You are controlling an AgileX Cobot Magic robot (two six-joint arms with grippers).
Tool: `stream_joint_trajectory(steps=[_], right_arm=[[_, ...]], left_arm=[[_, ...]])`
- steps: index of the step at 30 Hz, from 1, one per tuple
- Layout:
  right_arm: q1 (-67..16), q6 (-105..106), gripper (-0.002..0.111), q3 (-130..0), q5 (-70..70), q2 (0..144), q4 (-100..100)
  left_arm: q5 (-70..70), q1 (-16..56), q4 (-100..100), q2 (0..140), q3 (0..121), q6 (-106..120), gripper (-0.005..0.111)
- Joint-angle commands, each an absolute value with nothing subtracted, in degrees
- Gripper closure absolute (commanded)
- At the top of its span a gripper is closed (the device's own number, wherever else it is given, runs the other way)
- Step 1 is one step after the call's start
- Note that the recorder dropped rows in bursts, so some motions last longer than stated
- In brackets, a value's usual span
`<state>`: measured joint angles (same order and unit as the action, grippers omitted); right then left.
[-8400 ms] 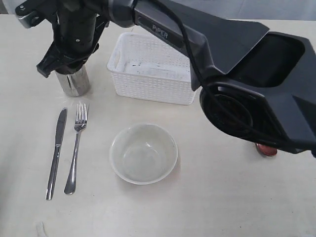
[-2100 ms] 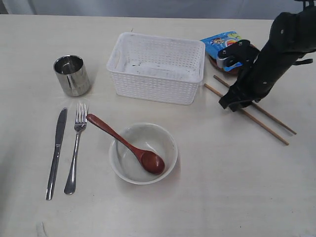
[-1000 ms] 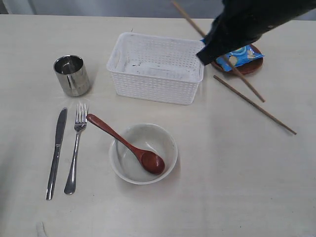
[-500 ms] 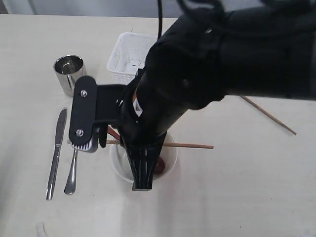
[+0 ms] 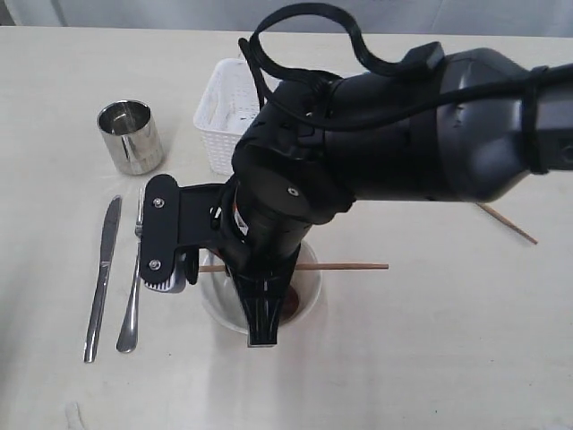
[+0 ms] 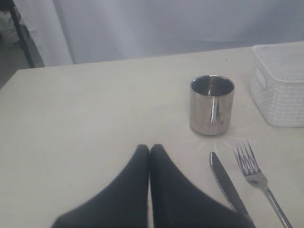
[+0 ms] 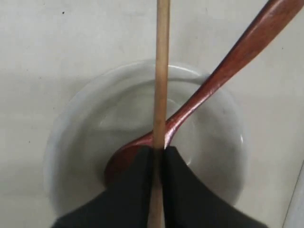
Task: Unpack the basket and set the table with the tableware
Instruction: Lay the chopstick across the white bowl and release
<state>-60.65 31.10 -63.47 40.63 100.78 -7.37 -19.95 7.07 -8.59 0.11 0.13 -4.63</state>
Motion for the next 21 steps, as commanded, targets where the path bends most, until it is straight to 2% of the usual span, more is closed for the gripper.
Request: stream_joint_trajectory(steps=[1, 21], right_arm=[[-60.64, 30.87, 0.109, -63.53, 37.79, 101.40, -8.22], [-59.47, 30.86, 0.109, -63.53, 39.62, 103.42, -2.84]], left_arm=[[-19.92, 7.36, -8.51, 0.00, 0.00, -4.76, 0.107], [-19.92, 7.36, -8.51, 0.00, 0.00, -4.76, 0.107]])
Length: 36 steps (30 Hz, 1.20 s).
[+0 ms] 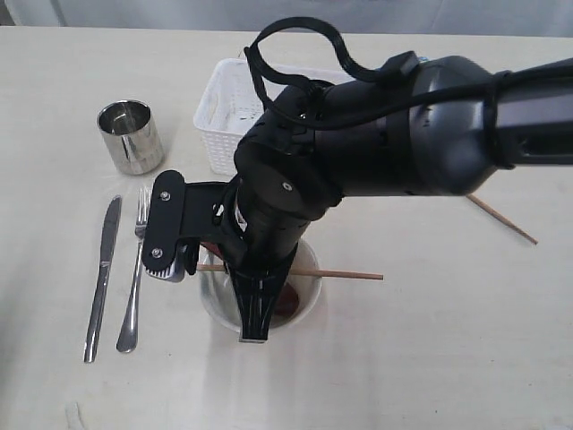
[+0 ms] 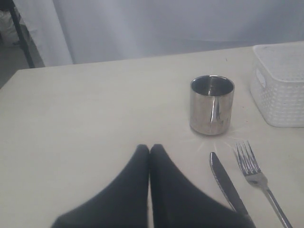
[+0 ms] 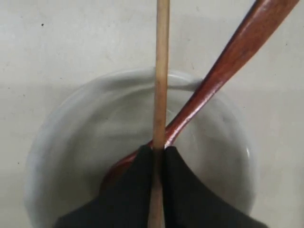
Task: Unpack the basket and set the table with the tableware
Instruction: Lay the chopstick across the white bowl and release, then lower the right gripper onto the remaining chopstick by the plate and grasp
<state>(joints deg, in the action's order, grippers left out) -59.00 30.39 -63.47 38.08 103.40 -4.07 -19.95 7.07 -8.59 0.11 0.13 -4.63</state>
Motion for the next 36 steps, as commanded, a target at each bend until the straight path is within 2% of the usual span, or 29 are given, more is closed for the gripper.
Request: stream_joint_trajectory(steps=[1, 16, 17, 19, 20, 22, 26, 30, 36], right_arm=[[-59.58, 30.86, 0.109, -63.53, 40.00, 103.42, -2.68], [-60.89, 32.70, 0.108, -63.53, 42.32, 103.42, -1.35], [-60.89, 32.70, 0.105, -63.53, 42.32, 103.42, -1.35], [-60.89, 32.70, 0.088, -63.53, 42.12, 103.42, -1.35], [-60.89, 32.42, 0.076, -63.53, 41.87, 103.42, -1.46], [-60.89, 32.05, 0.070, -63.90, 41.75, 103.42, -1.46], [-60.30, 28.58, 0.070, -66.82, 44.99, 100.20, -4.88], [-54.80, 25.56, 0.070, -69.26, 47.06, 92.67, -5.95], [-31.87, 21.44, 0.070, -69.26, 45.78, 89.53, -5.41]], left_arm=[[-19.92, 7.36, -8.51, 0.00, 0.00, -4.76, 0.107], [-19.92, 7.36, -8.51, 0.00, 0.00, -4.76, 0.107], [-19.92, 7.36, -8.51, 0.00, 0.00, -4.76, 0.107], [-19.92, 7.36, -8.51, 0.00, 0.00, -4.76, 0.107], [-19.92, 7.36, -8.51, 0.00, 0.00, -4.76, 0.107], [-19.92, 7.36, -8.51, 0.00, 0.00, -4.76, 0.107], [-19.92, 7.36, -8.51, 0.00, 0.00, -4.76, 0.107], [-19.92, 7.36, -8.51, 0.00, 0.00, -4.76, 0.107], [-19.92, 7.36, -8.51, 0.00, 0.00, -4.76, 0.107]])
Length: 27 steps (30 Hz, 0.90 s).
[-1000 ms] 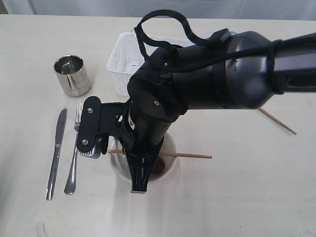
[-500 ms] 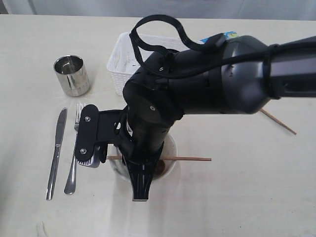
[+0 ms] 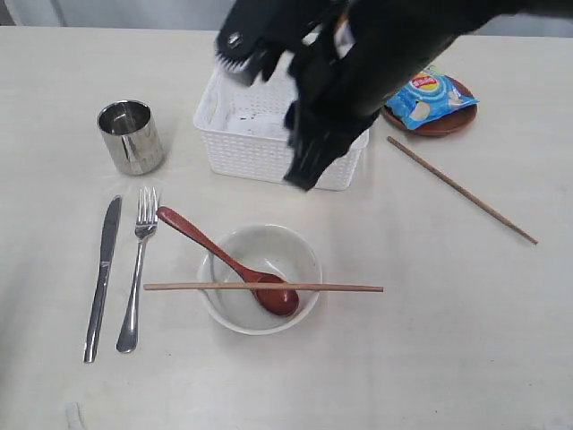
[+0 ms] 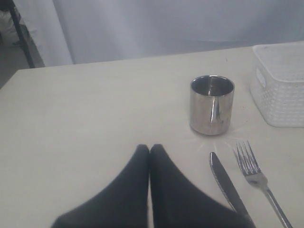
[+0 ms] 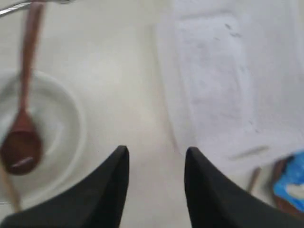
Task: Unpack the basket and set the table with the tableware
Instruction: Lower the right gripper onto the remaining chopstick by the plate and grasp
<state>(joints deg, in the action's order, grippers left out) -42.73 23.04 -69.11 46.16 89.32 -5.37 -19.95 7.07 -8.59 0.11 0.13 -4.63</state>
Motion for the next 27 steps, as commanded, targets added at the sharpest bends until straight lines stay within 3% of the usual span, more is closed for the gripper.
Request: stream_joint_trajectory(steps=[1, 6, 11, 27], right_arm=[[-29.15, 21.44, 0.070, -69.26, 45.63, 90.23, -5.22], [-15.21, 25.28, 0.070, -69.26, 45.09, 95.95, 2.81], [-7.61, 35.11, 0.070, -69.26, 44.97, 102.10, 12.76], [-6.73, 39.78, 0.070, -69.26, 42.49, 113.98, 12.82]], left_arm=[[-19.92, 7.36, -8.51, 0.00, 0.00, -4.76, 0.107], [-19.92, 7.36, -8.51, 0.00, 0.00, -4.76, 0.107], [-19.92, 7.36, -8.51, 0.00, 0.00, -4.76, 0.107], [-19.92, 7.36, -8.63, 0.00, 0.00, -4.76, 0.107]])
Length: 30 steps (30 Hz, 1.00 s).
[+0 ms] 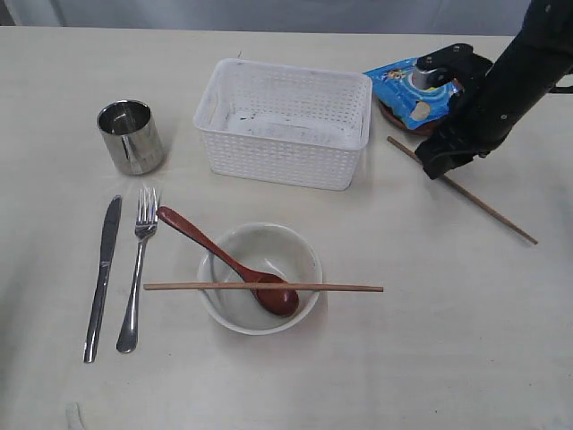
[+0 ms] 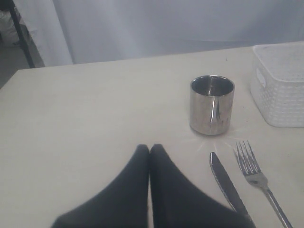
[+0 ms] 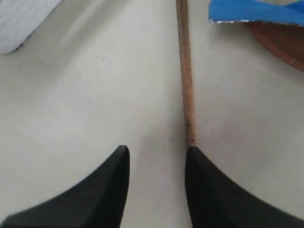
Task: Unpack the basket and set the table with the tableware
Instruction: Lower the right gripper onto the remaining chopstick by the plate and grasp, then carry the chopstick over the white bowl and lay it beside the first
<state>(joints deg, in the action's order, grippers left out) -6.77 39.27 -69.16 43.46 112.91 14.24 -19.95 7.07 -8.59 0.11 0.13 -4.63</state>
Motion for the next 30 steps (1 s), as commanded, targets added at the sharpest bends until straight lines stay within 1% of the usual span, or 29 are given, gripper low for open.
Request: stream_joint_trajectory(steps=[1, 16, 19, 25, 30], right_arm=[[-6.73, 39.80, 0.070, -69.26, 42.10, 114.10, 12.82], [-6.04, 38.40, 0.071, -69.26, 41.14, 116.43, 11.09], [-5.10, 38.40, 0.079, -69.26, 42.09, 117.43, 13.31], [-4.61, 38.40, 0.107, -69.26, 42.56, 119.13, 13.64], [-4.61, 38.65, 0.109, -69.26, 42.56, 119.21, 13.64]], left_arm=[[-19.92, 7.36, -8.63, 0.00, 0.00, -4.76, 0.107], [-19.92, 7.36, -8.74, 0.00, 0.00, -4.76, 0.107], [-19.92, 7.36, -8.74, 0.00, 0.00, -4.76, 0.107], [-19.92, 7.36, -8.74, 0.00, 0.00, -4.76, 0.107], [-19.92, 7.36, -8.74, 0.00, 0.00, -4.76, 0.107]])
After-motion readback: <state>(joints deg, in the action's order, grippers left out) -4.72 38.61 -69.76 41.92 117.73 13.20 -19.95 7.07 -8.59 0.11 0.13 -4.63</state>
